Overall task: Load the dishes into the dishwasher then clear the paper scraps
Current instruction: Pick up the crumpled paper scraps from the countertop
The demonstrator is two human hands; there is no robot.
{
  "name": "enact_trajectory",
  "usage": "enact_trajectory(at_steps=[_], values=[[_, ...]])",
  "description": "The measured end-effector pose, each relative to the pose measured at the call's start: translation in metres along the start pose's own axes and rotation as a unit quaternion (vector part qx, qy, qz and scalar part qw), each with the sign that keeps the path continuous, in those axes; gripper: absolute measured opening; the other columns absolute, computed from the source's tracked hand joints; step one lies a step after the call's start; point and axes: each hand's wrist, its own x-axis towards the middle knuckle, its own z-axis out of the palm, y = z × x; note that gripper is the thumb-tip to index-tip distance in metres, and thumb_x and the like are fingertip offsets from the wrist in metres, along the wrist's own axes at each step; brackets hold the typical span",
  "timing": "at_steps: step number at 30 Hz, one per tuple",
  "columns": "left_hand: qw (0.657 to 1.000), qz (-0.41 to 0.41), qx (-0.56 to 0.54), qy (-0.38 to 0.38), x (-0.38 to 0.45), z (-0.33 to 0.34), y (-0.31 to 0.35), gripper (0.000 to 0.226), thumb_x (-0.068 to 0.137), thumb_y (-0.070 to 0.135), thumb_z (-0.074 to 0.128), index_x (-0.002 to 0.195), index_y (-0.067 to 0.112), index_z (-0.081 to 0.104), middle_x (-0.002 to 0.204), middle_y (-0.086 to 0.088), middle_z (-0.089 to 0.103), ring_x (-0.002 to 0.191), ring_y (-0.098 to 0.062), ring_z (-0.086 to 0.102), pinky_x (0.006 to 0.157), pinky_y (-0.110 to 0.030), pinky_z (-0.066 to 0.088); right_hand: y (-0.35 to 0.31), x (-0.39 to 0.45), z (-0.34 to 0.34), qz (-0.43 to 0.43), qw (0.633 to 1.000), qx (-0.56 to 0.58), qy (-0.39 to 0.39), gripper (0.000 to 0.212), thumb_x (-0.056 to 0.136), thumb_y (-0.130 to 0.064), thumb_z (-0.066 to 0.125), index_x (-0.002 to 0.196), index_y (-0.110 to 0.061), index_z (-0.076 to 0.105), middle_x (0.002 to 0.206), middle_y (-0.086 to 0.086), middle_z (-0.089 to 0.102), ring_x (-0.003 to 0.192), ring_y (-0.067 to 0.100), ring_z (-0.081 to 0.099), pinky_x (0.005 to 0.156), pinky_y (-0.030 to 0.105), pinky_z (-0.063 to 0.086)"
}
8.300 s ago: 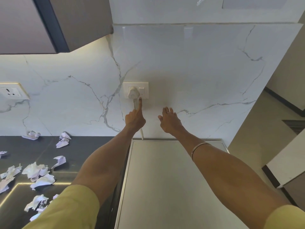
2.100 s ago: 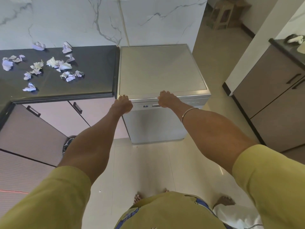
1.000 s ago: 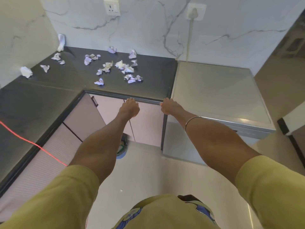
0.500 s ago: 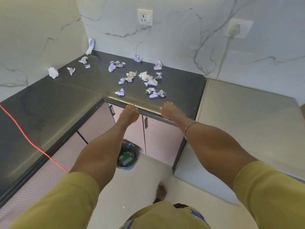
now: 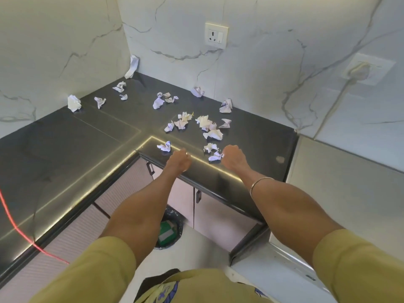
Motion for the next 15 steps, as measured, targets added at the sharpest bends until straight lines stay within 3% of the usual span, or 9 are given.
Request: enact_trajectory(at_steps=[3, 8, 11, 15], values=[[1.0, 0.017, 0.012, 0.003, 0.021, 0.001, 0.006, 0.034, 0.094, 0.022, 0.038, 0.113, 0.003, 0.059, 0.121, -0.023, 0.061, 0.11, -0.041, 0.058, 0.088, -0.043, 0.047, 0.0, 0.023, 0.006, -0.001, 1.0, 0.006, 0.003, 0.023, 0.08, -0.002, 0.051, 0.094, -0.005, 0.069, 0.1, 0.016, 0.069, 0.094, 0.039, 0.065, 0.075, 0.035, 0.05], [0.998, 0.066, 0.004, 0.011, 0.069, 0.002, 0.025, 0.027, 0.086, 0.01, 0.044, 0.098, -0.001, 0.066, 0.104, -0.019, 0.067, 0.097, -0.038, 0.064, 0.08, -0.041, 0.052, 0.003, 0.048, 0.012, 0.037, 0.999, 0.022, 0.001, 0.034, 0.09, -0.021, 0.056, 0.122, -0.008, 0.056, 0.123, 0.014, 0.055, 0.114, 0.034, 0.052, 0.094, 0.045, 0.049], [0.994, 0.098, 0.023, -0.029, 0.093, 0.008, 0.035, 0.033, 0.085, 0.011, 0.049, 0.114, 0.005, 0.063, 0.116, -0.017, 0.066, 0.106, -0.036, 0.062, 0.09, -0.043, 0.053, 0.004, 0.058, 0.025, 0.084, 0.995, 0.048, -0.013, 0.045, 0.092, -0.041, 0.055, 0.125, -0.012, 0.049, 0.129, 0.014, 0.05, 0.119, 0.034, 0.047, 0.096, 0.048, 0.046], [0.977, 0.166, 0.056, -0.119, 0.113, 0.021, 0.051, 0.059, 0.085, 0.013, 0.063, 0.142, 0.02, 0.047, 0.134, -0.017, 0.052, 0.122, -0.034, 0.053, 0.101, -0.04, 0.045, 0.005, 0.063, 0.041, 0.093, 0.993, 0.067, -0.024, 0.057, 0.087, -0.053, 0.058, 0.127, -0.015, 0.048, 0.13, 0.014, 0.05, 0.12, 0.034, 0.048, 0.096, 0.046, 0.046]])
